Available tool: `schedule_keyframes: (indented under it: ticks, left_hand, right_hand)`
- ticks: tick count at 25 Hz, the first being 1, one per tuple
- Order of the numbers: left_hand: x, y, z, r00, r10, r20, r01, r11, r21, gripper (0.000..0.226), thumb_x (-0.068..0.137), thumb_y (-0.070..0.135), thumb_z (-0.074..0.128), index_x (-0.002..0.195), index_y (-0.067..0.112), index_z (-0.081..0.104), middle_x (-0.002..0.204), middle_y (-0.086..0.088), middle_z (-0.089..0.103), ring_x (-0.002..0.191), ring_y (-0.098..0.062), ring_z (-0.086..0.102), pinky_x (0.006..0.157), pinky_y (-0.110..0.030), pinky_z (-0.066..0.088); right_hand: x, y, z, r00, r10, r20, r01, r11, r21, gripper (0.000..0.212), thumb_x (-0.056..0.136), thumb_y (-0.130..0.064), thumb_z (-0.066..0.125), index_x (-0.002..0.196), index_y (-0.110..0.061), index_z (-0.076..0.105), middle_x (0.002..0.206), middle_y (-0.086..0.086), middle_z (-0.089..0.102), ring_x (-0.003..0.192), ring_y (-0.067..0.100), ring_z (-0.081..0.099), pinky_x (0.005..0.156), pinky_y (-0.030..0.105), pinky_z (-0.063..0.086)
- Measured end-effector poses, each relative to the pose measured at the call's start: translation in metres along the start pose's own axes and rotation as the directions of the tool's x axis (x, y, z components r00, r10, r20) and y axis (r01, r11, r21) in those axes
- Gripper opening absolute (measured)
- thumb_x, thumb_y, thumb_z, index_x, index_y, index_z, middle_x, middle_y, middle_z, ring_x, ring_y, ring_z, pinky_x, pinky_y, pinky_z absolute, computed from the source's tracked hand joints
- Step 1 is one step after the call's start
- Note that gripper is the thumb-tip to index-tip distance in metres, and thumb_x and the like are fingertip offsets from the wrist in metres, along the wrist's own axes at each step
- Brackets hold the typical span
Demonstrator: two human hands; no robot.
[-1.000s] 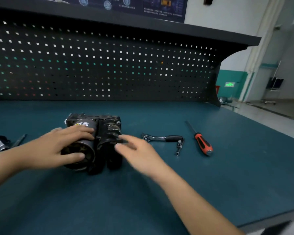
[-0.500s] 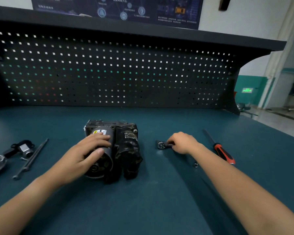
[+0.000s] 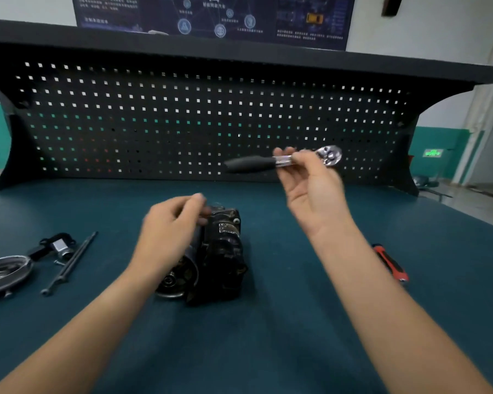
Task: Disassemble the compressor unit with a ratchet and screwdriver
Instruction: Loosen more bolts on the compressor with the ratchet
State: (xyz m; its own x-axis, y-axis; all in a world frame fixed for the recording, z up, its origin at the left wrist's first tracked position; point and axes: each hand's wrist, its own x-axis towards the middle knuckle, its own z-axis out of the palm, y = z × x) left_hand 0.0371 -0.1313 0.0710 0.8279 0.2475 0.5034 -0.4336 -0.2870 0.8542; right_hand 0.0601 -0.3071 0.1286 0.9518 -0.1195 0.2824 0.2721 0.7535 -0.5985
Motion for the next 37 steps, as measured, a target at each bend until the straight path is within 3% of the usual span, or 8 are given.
schedule_keyframes:
  ticks: [4, 7, 9, 11, 12, 18, 24, 37]
  left_hand:
    - [-0.003, 0.023, 0.034, 0.898, -0.358, 0.256, 0.437, 0.662, -0.609, 0.032, 0.097, 0.039, 0.042, 0.095, 0.015, 0.064, 0.088, 0.0, 0.075, 0.084, -0.012, 0.07, 0.066, -0.026, 0.054]
    - [0.011, 0.031, 0.031, 0.811, -0.546, 0.211, 0.438, 0.328, -0.837, 0.023, 0.096, 0.029, 0.044, 0.08, 0.014, 0.053, 0.066, 0.0, 0.068, 0.076, -0.013, 0.065, 0.07, -0.034, 0.05]
    - [0.028, 0.035, 0.018, 0.798, -0.586, 0.139, 0.299, 0.184, -0.936, 0.024, 0.094, 0.018, 0.043, 0.071, 0.015, 0.041, 0.044, 0.006, 0.049, 0.055, -0.009, 0.058, 0.07, -0.032, 0.049]
    - [0.04, 0.04, -0.002, 0.84, -0.542, 0.007, 0.174, 0.257, -0.951, 0.025, 0.091, 0.013, 0.043, 0.067, 0.016, 0.038, 0.04, 0.008, 0.035, 0.037, -0.005, 0.043, 0.059, -0.025, 0.049]
    - [0.043, 0.04, -0.01, 0.862, -0.505, -0.047, 0.151, 0.344, -0.927, 0.026, 0.09, 0.015, 0.044, 0.065, 0.017, 0.037, 0.04, 0.009, 0.03, 0.034, -0.005, 0.035, 0.049, -0.02, 0.044]
    - [0.037, 0.033, 0.0, 0.905, -0.424, -0.01, 0.228, 0.506, -0.832, 0.045, 0.087, 0.054, 0.048, 0.059, 0.02, 0.038, 0.041, 0.011, 0.024, 0.035, -0.005, 0.017, 0.035, -0.018, 0.016]
    - [0.032, 0.02, 0.006, 0.868, -0.481, -0.122, 0.25, 0.636, -0.731, 0.049, 0.089, 0.057, 0.046, 0.061, 0.018, 0.034, 0.043, 0.009, 0.021, 0.036, -0.009, 0.016, 0.035, -0.019, 0.017]
    - [0.035, 0.016, 0.024, 0.834, -0.46, -0.305, 0.16, 0.731, -0.663, 0.044, 0.094, 0.053, 0.041, 0.072, 0.016, 0.032, 0.038, 0.011, 0.023, 0.034, -0.008, 0.02, 0.037, -0.019, 0.025]
  right_hand:
    - [-0.033, 0.048, 0.022, 0.979, 0.187, 0.083, -0.194, 0.977, 0.087, 0.025, 0.089, 0.009, 0.047, 0.07, -0.006, 0.054, 0.064, 0.006, 0.068, 0.064, 0.016, 0.069, 0.067, 0.023, 0.057]
    - [-0.046, 0.066, 0.013, 0.991, 0.092, 0.1, -0.055, 0.942, -0.331, 0.015, 0.089, -0.003, 0.055, 0.079, -0.014, 0.058, 0.086, 0.007, 0.069, 0.081, 0.015, 0.065, 0.078, 0.026, 0.053]
    - [-0.053, 0.071, -0.014, 0.966, 0.056, 0.251, 0.175, 0.573, -0.801, 0.008, 0.09, -0.021, 0.059, 0.098, -0.02, 0.059, 0.112, 0.002, 0.063, 0.105, 0.012, 0.056, 0.092, 0.027, 0.043]
    - [-0.059, 0.075, -0.048, 0.889, 0.25, 0.384, 0.368, 0.11, -0.923, 0.052, 0.091, -0.038, 0.053, 0.138, -0.019, 0.038, 0.148, -0.003, 0.031, 0.138, 0.008, 0.021, 0.111, 0.025, 0.018]
    - [-0.063, 0.079, -0.057, 0.879, 0.308, 0.363, 0.361, 0.065, -0.93, 0.065, 0.093, -0.041, 0.048, 0.147, -0.021, 0.018, 0.156, -0.007, 0.009, 0.142, 0.005, 0.002, 0.112, 0.021, 0.006]
    - [-0.087, 0.122, -0.03, 0.896, 0.293, 0.334, 0.288, 0.191, -0.939, 0.074, 0.095, -0.037, 0.045, 0.149, -0.017, 0.0, 0.155, 0.0, -0.017, 0.142, 0.014, -0.015, 0.111, 0.022, -0.005]
    - [-0.065, 0.103, -0.041, 0.971, 0.238, 0.016, -0.138, 0.616, -0.775, 0.011, 0.091, -0.013, 0.052, 0.089, -0.019, 0.061, 0.084, -0.009, 0.06, 0.073, 0.004, 0.058, 0.06, 0.005, 0.04]
    - [-0.06, 0.111, -0.041, 0.936, 0.352, -0.015, -0.262, 0.667, -0.698, 0.024, 0.093, -0.014, 0.051, 0.106, -0.032, 0.06, 0.078, -0.009, 0.058, 0.056, -0.002, 0.052, 0.05, 0.007, 0.041]
